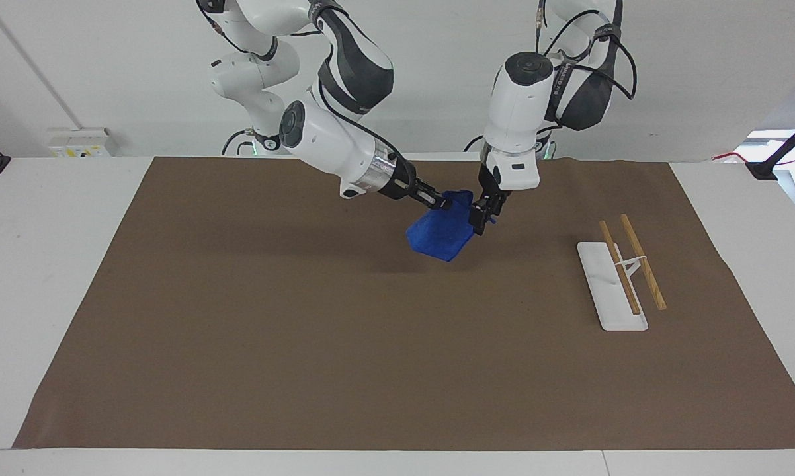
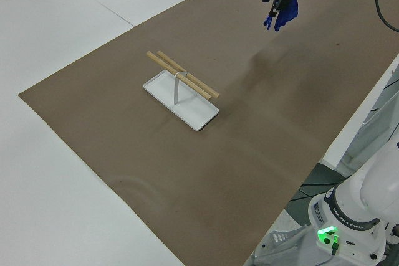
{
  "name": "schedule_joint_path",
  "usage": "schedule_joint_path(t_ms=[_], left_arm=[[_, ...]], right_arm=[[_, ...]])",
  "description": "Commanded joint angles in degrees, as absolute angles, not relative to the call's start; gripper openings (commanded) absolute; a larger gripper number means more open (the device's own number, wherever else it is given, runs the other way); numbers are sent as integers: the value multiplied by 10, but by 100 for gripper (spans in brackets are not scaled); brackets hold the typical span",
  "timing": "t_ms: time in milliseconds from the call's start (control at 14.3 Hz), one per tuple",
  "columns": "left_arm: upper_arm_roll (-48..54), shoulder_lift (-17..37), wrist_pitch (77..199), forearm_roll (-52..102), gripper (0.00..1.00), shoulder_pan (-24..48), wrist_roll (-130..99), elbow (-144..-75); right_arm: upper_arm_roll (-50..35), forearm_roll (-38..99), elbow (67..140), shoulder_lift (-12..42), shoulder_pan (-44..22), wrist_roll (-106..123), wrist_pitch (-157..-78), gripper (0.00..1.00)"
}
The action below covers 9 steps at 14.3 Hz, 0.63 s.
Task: Right arm passes towel to left arm to hang
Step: 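Carry the towel toward the left gripper while the left gripper approaches, then grasp the towel with the left gripper and open the right gripper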
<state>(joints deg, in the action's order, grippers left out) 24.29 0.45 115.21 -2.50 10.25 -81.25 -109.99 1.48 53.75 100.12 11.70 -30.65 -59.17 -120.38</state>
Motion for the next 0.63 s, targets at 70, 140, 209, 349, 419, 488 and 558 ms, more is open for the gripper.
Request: schedule_joint_path(t_ms=[70,140,209,349,419,488,558], left_arm=[[247,-2,1165,-19,73,105,-860,-1114],[247,-2,1165,-14,73,104,-876,-1115],[247,-2,1166,-10,73,104,-897,-1116],[247,-2,1165,-1,73,104,-931,-1116],[247,-2,1163,1,73,104,-941,-1116],[247,-2,1164,3,65,104,-962,-1116],[247,-2,1166,4,49,104,-991,-1116]], right_arm=[[15,549,997,120,-308,-599,-1201,1],[15,549,997,120,-308,-599,-1201,1],[15,549,997,120,-308,-599,-1201,1],[14,549,997,120,-308,-599,-1201,1],[14,549,997,120,-308,-599,-1201,1],[14,549,997,120,-308,-599,-1201,1],[14,549,997,120,-308,-599,-1201,1]])
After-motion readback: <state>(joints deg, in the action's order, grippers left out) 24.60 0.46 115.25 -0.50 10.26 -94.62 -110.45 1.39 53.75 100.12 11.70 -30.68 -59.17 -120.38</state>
